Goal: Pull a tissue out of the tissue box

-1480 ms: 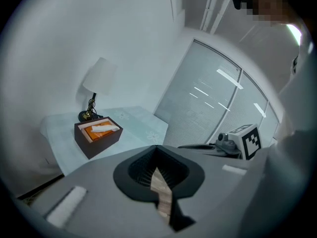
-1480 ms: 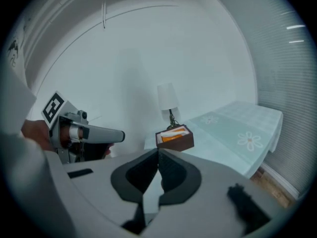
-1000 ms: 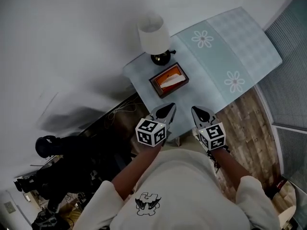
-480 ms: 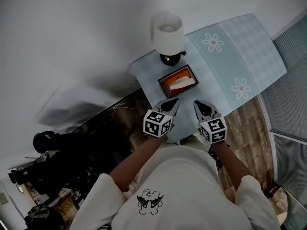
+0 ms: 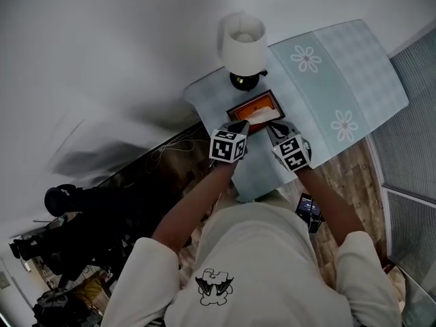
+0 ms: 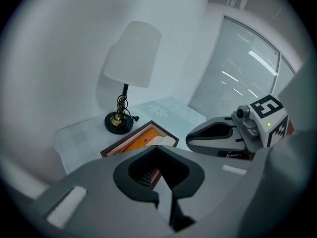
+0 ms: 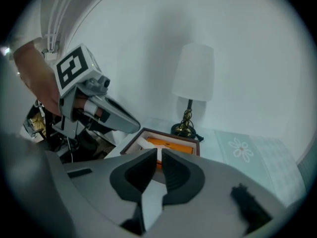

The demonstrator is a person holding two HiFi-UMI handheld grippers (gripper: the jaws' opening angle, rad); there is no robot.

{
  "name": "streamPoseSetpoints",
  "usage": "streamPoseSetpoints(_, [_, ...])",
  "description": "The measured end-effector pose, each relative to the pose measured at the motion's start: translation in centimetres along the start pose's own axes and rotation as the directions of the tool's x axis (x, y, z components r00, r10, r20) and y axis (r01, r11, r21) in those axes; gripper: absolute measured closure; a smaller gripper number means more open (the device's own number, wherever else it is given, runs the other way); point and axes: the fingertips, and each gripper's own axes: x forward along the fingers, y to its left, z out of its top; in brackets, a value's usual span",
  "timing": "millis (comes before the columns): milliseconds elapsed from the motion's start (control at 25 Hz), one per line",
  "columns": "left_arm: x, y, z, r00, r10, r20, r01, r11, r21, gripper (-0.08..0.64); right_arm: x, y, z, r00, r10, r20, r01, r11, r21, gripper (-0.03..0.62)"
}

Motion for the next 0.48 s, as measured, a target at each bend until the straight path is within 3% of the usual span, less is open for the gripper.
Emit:
streamPoseSetpoints(160, [1.1,1.1,-0.1,0.999,0.024,-0.028,-0.024,1.0,0.008,0.549,2.5,-0.4,-1.3,0.996,0.006,-0.092,-0.015,0.995,-0.096,0.451])
streamPoseSetpoints(240, [1.3,1.1,-0.1,0.999,0.029,-0.04,-0.029,0.999,0.014,0.505,3.2,-0.3,-1.6,0.993,0.017,-0.119,-0.031,0.993,-0.117,0.432])
streamPoseSetpoints(480, [1.5,0.6,-0.2,0.998,0.024,-0.052,-0.023,1.0,0.014,0.506,5.3,-0.4,-2.5,0.981,0.003,-0.196,-0.044,0.978,-0.204,0.411])
